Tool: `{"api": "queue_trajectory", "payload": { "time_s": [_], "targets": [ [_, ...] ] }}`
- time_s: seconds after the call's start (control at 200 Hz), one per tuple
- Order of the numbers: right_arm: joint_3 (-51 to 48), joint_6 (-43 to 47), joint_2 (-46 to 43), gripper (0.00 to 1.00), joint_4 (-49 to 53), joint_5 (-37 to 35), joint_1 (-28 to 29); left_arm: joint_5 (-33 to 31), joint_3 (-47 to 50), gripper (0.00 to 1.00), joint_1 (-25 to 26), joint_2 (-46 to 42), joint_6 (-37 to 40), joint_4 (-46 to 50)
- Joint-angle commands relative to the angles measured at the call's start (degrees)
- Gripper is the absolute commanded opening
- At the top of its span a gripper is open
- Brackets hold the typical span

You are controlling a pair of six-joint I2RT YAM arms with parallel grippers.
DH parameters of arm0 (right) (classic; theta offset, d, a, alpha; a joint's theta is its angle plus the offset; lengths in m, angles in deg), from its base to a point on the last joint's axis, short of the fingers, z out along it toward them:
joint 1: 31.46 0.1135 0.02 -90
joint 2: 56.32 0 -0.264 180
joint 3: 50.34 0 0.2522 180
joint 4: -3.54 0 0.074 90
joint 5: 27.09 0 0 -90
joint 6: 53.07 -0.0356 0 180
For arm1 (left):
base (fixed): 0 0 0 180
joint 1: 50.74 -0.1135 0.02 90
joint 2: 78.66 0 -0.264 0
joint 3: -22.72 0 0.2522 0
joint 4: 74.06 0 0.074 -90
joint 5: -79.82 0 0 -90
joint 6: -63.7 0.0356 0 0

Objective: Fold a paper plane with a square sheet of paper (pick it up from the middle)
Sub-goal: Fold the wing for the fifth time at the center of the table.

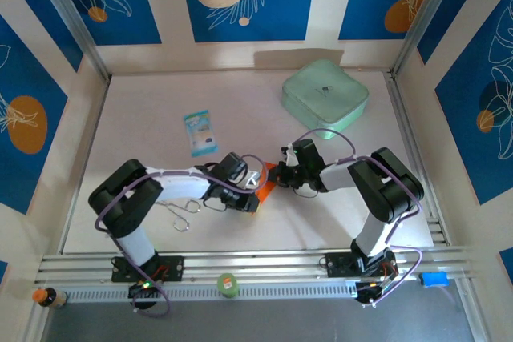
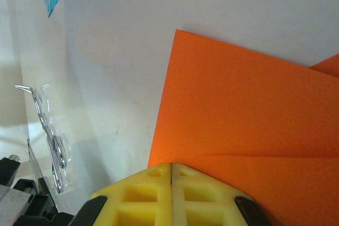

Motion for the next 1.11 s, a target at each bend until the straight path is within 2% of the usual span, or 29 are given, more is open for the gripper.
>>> {"api": "queue_trajectory", "payload": {
  "time_s": [0.0,0.18,0.35,0.49,0.685,0.89,1.1],
  "targets": [
    [-1.4,0.35,1.87,0.0,6.29,-4.27,-0.61,0.04,4.1,0.14,0.19,-3.0,0.05,5.04],
    [-0.89,0.53,1.41,0.0,6.29,-3.4,-0.35,-2.14,5.82,0.1,0.19,-9.01,-1.12,3.87],
    [-0.28,0.94,0.98,0.0,7.36,-3.33,-0.17,-2.22,2.86,0.07,-0.09,-11.97,-0.2,1.55],
    [-0.09,1.26,0.76,0.0,6.56,-1.53,-0.34,-3.22,-1.05,0.18,-1.11,-8.15,0.48,0.31],
    [2.96,1.52,-1.66,0.01,7.31,2.45,-0.43,-0.24,-6.31,0.2,-1.66,0.18,-0.89,-4.44],
    [5.1,2.41,-3.6,0.01,10.64,2.5,-0.61,1.37,-8.1,0.19,-1.66,6.08,-2.01,-7.77],
    [2.58,1.52,-7.89,0.01,11.69,-1.09,-1.53,-0.41,-6.85,0.1,-1.58,9.24,-2.35,-5.82]
  ]
}}
